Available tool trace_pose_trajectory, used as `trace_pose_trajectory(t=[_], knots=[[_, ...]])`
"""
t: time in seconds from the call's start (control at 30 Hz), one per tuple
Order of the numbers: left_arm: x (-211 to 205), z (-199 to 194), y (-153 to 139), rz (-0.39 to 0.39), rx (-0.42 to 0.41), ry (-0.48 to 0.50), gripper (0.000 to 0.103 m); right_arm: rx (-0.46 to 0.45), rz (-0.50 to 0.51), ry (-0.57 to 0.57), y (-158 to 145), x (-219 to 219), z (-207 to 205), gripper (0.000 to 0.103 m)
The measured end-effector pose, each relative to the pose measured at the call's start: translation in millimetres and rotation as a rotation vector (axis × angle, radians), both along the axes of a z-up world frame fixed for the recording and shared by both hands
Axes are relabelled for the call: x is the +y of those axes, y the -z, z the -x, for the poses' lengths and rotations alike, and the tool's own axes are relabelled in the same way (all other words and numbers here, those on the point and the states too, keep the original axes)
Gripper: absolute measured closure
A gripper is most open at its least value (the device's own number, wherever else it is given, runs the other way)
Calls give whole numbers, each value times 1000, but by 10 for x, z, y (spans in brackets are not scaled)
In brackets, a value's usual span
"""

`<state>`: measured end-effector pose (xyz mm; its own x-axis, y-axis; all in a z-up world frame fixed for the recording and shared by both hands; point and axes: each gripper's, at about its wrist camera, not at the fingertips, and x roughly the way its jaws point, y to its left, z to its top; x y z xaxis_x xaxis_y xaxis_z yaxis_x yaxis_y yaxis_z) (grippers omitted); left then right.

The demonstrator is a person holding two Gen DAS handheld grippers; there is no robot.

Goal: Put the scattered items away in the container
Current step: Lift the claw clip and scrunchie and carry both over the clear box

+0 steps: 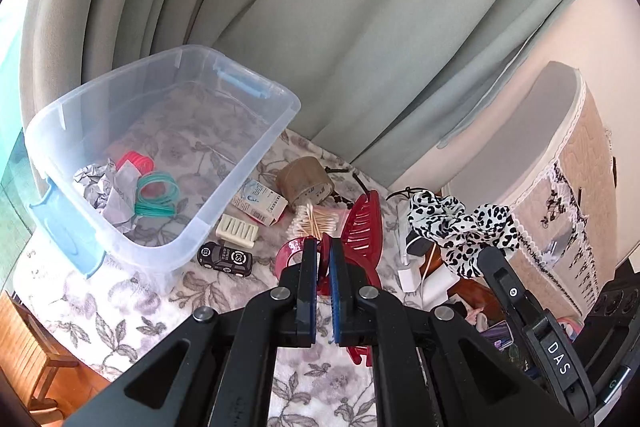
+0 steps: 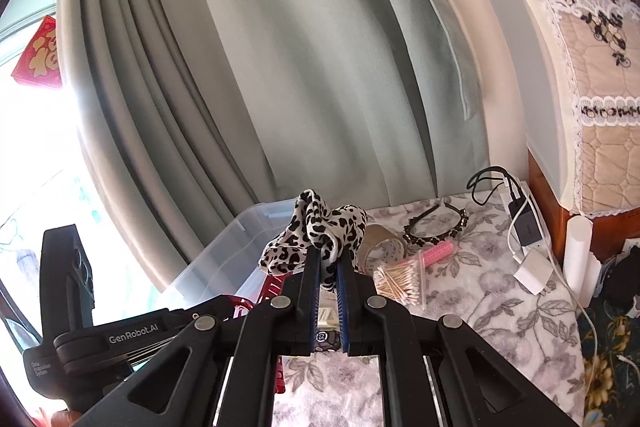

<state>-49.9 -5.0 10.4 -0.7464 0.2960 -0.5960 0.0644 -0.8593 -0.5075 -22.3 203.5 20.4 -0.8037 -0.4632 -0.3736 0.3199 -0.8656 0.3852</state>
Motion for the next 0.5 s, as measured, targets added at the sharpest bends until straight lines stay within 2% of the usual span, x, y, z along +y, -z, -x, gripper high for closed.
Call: trace_pose_trajectory(t=[0.3, 0.5], knots=[[-341, -154, -207, -52, 75, 1, 98, 64, -34, -66, -254, -356, -163, 94], [-581, -233, -337, -15, 130, -28, 98, 89, -63, -123, -340, -639, -169, 94]])
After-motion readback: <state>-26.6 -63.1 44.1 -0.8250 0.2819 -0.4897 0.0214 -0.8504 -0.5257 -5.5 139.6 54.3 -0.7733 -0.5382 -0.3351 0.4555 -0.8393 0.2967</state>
